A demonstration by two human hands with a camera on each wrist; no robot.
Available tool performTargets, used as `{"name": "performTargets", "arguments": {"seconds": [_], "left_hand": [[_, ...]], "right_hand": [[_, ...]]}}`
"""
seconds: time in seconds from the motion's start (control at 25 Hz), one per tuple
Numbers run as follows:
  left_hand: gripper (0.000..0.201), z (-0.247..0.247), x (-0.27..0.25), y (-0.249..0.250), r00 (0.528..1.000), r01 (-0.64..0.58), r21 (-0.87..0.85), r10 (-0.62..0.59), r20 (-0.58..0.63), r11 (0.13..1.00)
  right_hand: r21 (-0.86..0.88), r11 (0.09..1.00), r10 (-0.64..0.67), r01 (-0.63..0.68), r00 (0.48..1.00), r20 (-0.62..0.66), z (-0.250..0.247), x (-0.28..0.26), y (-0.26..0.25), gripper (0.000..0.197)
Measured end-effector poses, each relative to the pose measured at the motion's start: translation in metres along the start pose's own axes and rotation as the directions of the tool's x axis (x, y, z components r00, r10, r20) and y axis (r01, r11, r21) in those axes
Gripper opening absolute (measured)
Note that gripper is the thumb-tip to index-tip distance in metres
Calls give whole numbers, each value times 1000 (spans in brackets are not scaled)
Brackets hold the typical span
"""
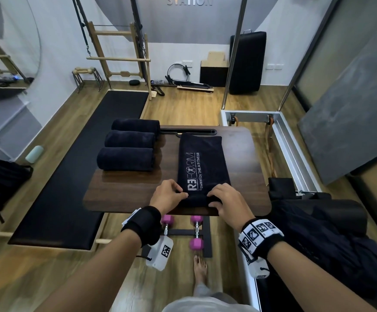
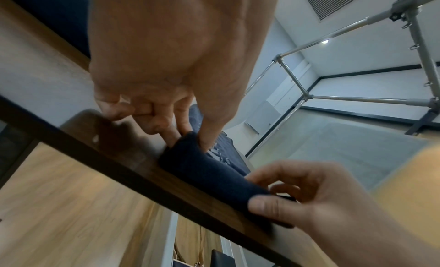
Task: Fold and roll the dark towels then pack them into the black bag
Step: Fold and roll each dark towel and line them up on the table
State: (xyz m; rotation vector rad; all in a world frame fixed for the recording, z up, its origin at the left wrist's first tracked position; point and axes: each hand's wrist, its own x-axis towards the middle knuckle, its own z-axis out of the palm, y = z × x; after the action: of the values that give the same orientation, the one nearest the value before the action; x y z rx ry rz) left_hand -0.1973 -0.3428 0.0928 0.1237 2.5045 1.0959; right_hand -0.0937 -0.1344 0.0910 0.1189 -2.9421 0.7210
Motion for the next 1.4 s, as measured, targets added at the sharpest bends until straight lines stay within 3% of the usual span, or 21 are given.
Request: {"name": "performTargets", "arguments": {"seconds": [0.08, 0.12, 0.2, 0.28, 0.32, 0.4, 0.52, 0.68, 0.76, 0.88, 1.04, 1.16, 1.24, 1.4], "left_hand": [[29, 4, -5, 2, 985, -114, 143, 131, -116, 983], [29, 6, -9, 2, 947, -213, 237, 260, -187, 948], [26, 9, -15, 3, 818, -416, 366, 518, -249, 833], [32, 9, -19, -1, 730, -549, 436, 663, -166, 713], [37, 9, -20, -5, 720, -578, 476, 689, -84, 663], [37, 9, -18, -10, 754, -564, 536, 656, 24, 629], [24, 9, -7, -3, 844, -486, 464, 536, 28, 741], [20, 9, 14, 20, 911, -387, 568, 397, 113, 727], [20, 10, 21, 26, 922, -373, 607, 353, 158, 702], [18, 10, 26, 31, 925, -372, 651, 325, 198, 661], [17, 10, 26, 29, 906, -396, 669, 386, 173, 629], [36, 4, 23, 20, 841, -443, 654, 537, 66, 613], [47, -4, 23, 16, 804, -498, 633, 588, 83, 592], [42, -10, 37, 21, 833, -514, 613, 520, 191, 599]], "right_hand": [[29, 997, 66, -67, 997, 38, -3, 13, 1, 19], [30, 995, 95, -97, 994, 62, -4, 20, 3, 18], [38, 986, 155, -160, 983, 101, -6, 31, 7, 17], [48, 976, 204, -212, 970, 131, -5, 40, 10, 17], [51, 971, 224, -233, 963, 148, -6, 44, 11, 16], [79, 959, 257, -273, 951, 171, -6, 50, 12, 12], [228, 920, 288, -318, 945, 154, -14, 55, 15, 20], [150, 981, 135, -124, 988, -71, -18, 46, 13, 32], [27, 998, 63, -62, 997, -41, -13, 44, 11, 43], [-131, 991, 23, -14, 998, 67, -6, 47, 14, 37], [-41, 997, 68, -63, 985, 155, -6, 65, 16, 23], [-23, 991, 131, -130, 967, 218, -11, 84, 19, 17], [11, 984, 169, -178, 950, 264, -15, 94, 22, 14], [89, 973, 176, -213, 934, 311, -20, 104, 28, 10]]}}
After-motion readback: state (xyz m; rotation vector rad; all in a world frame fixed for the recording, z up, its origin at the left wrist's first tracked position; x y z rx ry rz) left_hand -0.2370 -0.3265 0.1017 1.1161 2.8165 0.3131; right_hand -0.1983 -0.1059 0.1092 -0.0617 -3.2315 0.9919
